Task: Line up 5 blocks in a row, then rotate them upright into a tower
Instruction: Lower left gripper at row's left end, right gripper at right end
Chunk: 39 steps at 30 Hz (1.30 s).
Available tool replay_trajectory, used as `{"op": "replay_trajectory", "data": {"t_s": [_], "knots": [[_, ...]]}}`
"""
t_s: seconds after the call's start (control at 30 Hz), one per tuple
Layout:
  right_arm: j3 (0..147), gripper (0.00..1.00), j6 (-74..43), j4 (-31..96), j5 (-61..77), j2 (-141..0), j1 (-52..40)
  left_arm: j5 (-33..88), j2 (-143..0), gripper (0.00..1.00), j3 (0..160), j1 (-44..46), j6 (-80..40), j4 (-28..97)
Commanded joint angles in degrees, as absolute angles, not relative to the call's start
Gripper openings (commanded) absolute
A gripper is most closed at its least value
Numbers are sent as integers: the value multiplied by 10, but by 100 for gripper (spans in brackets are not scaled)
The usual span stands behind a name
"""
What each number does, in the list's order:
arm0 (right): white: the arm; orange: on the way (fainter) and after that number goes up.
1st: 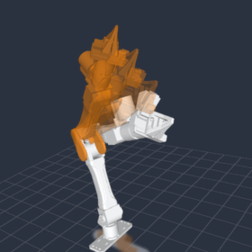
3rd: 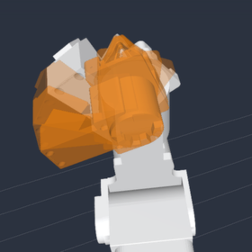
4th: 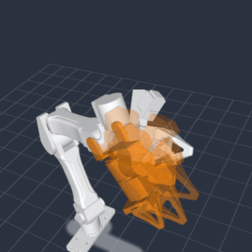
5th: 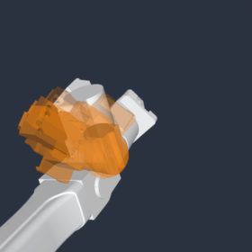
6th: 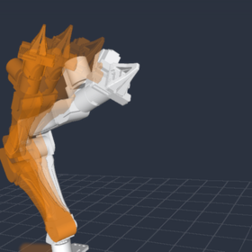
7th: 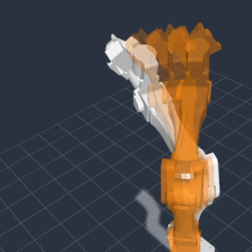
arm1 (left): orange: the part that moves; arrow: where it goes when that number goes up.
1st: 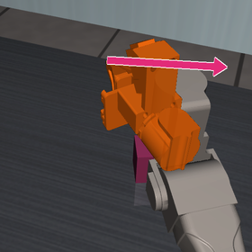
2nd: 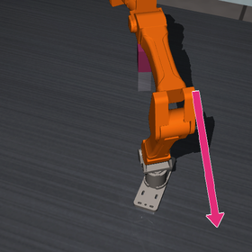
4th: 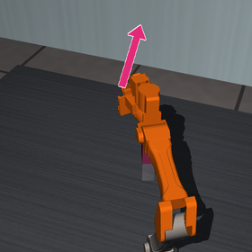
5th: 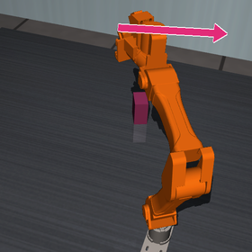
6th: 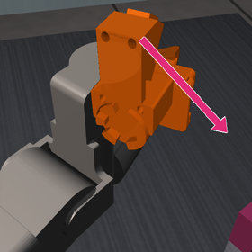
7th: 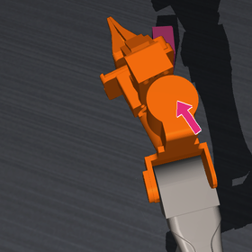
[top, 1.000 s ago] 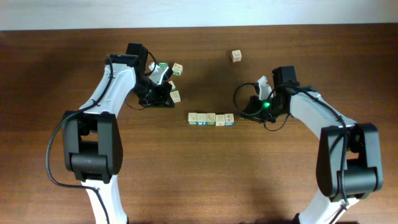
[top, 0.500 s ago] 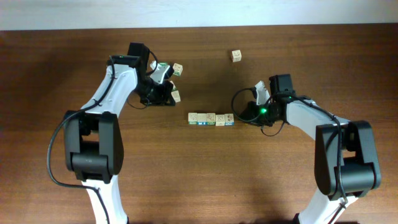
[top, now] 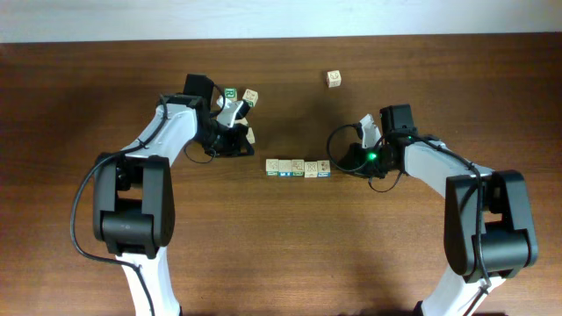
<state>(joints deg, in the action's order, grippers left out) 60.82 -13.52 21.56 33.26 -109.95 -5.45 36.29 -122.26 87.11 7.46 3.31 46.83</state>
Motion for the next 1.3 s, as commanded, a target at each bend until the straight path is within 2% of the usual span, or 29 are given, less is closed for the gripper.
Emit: {"op": "replay_trajectory", "data": {"t_s": [0.0, 0.4, 0.67, 0.8, 1.27], "knots": [[604, 5, -134, 214, 338, -1104, -59, 378, -1229, 0, 856, 77, 4, 451], [604, 5, -134, 216, 336, -1104, -59, 378, -1229, 0, 825, 86, -80, 423], [604, 5, -134, 216, 335, -1104, -59, 377, -1229, 0, 825, 113, -94, 423], [604, 5, -134, 216, 335, -1104, -59, 326, -1229, 0, 825, 124, -113, 427], [604, 5, -134, 218, 336, -1104, -59, 335, -1229, 0, 825, 124, -113, 455]]}}
